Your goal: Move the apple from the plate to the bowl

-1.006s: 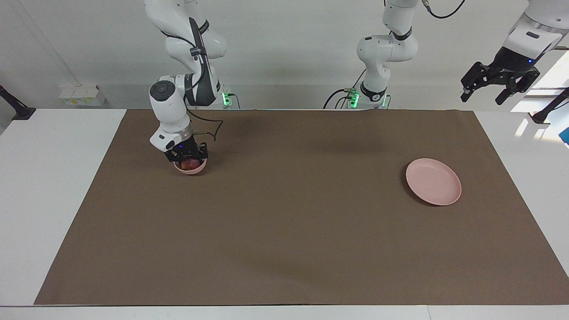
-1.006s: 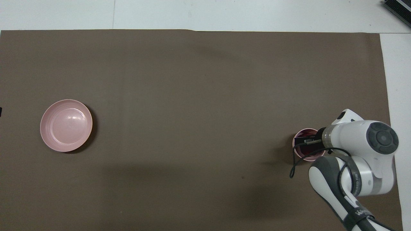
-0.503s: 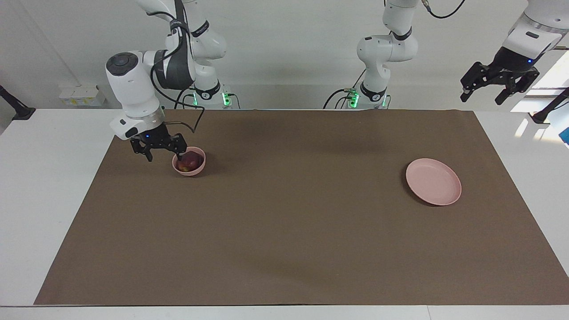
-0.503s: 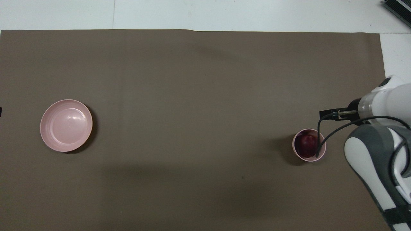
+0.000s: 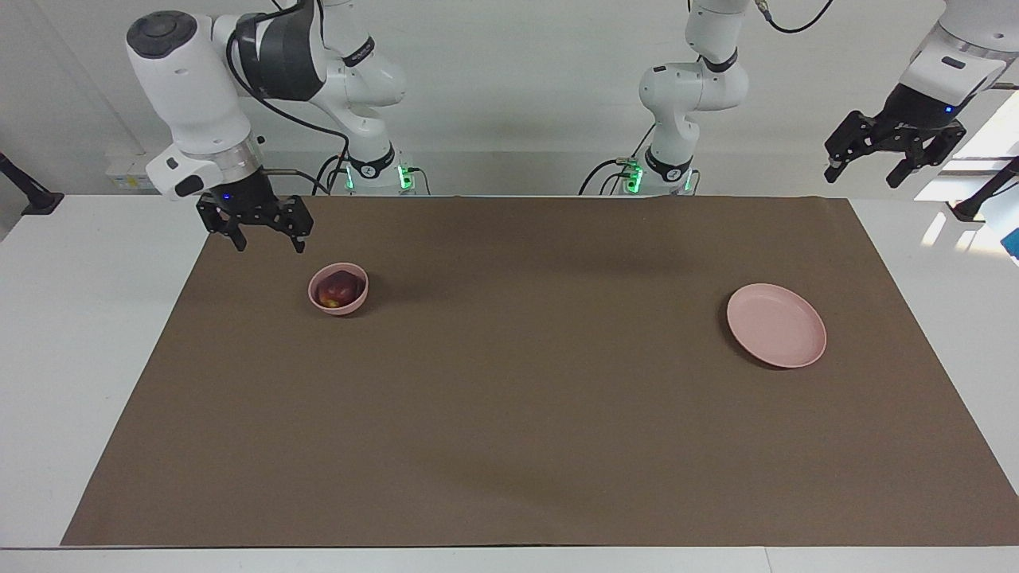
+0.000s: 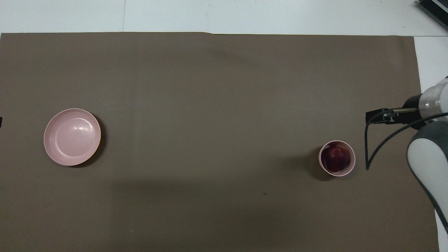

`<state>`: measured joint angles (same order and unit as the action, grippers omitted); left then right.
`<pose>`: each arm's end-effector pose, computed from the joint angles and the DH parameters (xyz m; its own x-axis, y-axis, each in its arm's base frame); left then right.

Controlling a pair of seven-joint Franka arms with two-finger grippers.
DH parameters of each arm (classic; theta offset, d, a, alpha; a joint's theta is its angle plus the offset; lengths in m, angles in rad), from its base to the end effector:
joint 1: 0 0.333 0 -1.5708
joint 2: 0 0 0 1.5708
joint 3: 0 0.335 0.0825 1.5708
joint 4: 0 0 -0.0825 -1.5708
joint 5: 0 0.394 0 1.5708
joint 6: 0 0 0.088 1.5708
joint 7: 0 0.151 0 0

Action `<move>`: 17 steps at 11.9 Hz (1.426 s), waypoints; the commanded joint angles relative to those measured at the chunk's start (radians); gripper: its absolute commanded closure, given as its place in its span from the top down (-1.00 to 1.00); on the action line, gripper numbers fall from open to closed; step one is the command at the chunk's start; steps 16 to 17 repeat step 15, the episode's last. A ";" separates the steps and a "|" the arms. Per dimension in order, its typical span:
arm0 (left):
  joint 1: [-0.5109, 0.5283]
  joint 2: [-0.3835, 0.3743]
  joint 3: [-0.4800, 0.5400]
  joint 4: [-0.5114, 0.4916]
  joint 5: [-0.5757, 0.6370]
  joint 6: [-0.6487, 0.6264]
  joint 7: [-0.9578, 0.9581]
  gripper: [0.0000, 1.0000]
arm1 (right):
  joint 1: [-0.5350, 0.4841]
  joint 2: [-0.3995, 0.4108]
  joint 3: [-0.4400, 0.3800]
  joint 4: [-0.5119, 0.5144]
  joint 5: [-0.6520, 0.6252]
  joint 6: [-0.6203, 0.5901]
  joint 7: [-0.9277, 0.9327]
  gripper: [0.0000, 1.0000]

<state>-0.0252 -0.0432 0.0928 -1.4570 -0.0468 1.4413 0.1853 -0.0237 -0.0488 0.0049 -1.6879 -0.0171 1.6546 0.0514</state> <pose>0.5356 0.0300 0.6659 0.9917 -0.1232 0.0363 -0.1248 -0.9912 0.0443 0.5550 -0.0128 0.5774 0.9975 -0.0687 0.0164 -0.0690 -0.9975 0.0165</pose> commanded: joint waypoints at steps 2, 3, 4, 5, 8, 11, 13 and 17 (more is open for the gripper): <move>0.008 -0.024 -0.011 -0.025 0.018 0.005 -0.012 1.00 | -0.013 0.029 0.010 0.167 0.019 -0.165 0.016 1.00; 0.008 -0.024 -0.011 -0.025 0.018 0.005 -0.012 1.00 | -0.012 0.029 0.012 0.194 0.019 -0.195 0.016 1.00; 0.008 -0.024 -0.011 -0.025 0.018 0.005 -0.012 1.00 | -0.010 0.029 0.014 0.200 0.022 -0.196 0.016 1.00; 0.008 -0.024 -0.011 -0.025 0.018 0.005 -0.012 1.00 | -0.009 0.017 0.012 0.183 0.026 -0.184 0.015 1.00; 0.008 -0.024 -0.011 -0.025 0.018 0.005 -0.012 1.00 | -0.005 0.009 0.012 0.168 0.026 -0.187 0.013 1.00; 0.008 -0.024 -0.011 -0.025 0.018 0.005 -0.012 1.00 | -0.004 0.004 0.012 0.165 0.025 -0.188 0.013 1.00; 0.008 -0.024 -0.011 -0.025 0.018 0.005 -0.012 1.00 | -0.004 0.004 0.012 0.165 0.025 -0.194 0.007 1.00; 0.008 -0.024 -0.011 -0.025 0.018 0.001 -0.010 1.00 | -0.004 0.004 0.014 0.165 0.023 -0.193 0.008 1.00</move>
